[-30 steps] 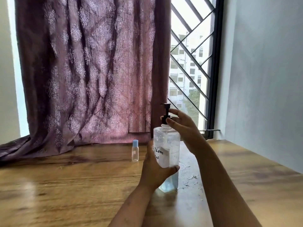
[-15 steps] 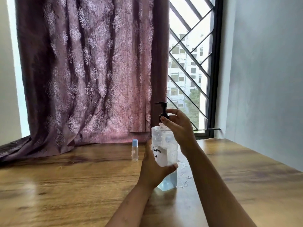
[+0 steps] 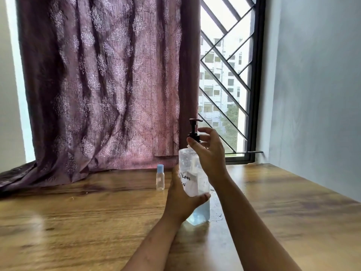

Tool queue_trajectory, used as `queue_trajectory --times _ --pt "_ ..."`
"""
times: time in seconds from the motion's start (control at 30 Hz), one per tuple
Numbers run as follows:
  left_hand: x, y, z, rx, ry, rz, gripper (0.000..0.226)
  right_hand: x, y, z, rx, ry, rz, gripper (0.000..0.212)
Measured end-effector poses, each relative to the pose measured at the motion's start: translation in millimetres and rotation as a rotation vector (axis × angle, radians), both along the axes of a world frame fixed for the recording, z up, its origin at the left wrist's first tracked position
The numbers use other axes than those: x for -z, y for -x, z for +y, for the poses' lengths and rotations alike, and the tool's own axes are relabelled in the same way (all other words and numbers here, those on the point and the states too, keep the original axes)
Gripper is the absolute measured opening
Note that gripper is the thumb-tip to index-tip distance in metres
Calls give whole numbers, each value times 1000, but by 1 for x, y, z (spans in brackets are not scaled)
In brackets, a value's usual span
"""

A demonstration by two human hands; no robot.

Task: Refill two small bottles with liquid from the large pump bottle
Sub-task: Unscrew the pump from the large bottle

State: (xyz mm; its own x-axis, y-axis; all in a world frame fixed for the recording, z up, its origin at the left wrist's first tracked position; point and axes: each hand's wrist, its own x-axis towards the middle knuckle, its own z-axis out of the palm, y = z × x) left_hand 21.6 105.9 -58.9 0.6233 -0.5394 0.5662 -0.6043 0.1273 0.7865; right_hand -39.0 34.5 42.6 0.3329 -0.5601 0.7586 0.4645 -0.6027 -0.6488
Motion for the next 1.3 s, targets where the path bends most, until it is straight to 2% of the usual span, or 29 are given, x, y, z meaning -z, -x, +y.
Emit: queue_trajectory --times 0.07,0.13,0.23,0.33,0.4,0.47,0.57,0.63,0.73,0.87,0.97,1.13,1.3 --pt "0 0 0 1 8 -4 101 1 -1 0 -151 -53 -16 27" --pt "-2 2 3 2 20 -5 101 1 -1 0 -200 -61 -15 28" --pt "-2 2 2 -4 29 -19 103 2 0 2 -138 12 -1 33" --pt "-2 2 2 16 29 -19 104 4 -4 0 87 110 35 42" --pt "-1 1 1 17 29 -18 101 3 -4 1 133 82 17 39" --pt "-1 0 0 10 27 -25 98 1 -2 2 100 42 2 34" --pt "-1 -1 0 2 29 -25 95 2 0 1 -66 -4 3 24" --pt "-2 2 2 5 45 -33 95 3 -1 0 -122 -12 7 24" --pt "-1 2 3 5 53 -31 97 3 0 2 -75 24 30 27" --pt "0 2 2 7 23 -14 100 3 -1 3 156 113 14 35" --pt "-1 2 2 10 28 -16 104 0 1 5 153 72 -10 30" --pt "1 2 1 -5 17 -25 105 1 0 2 17 -22 16 18" --pt "-2 3 4 18 30 -12 98 2 -2 3 90 90 66 39"
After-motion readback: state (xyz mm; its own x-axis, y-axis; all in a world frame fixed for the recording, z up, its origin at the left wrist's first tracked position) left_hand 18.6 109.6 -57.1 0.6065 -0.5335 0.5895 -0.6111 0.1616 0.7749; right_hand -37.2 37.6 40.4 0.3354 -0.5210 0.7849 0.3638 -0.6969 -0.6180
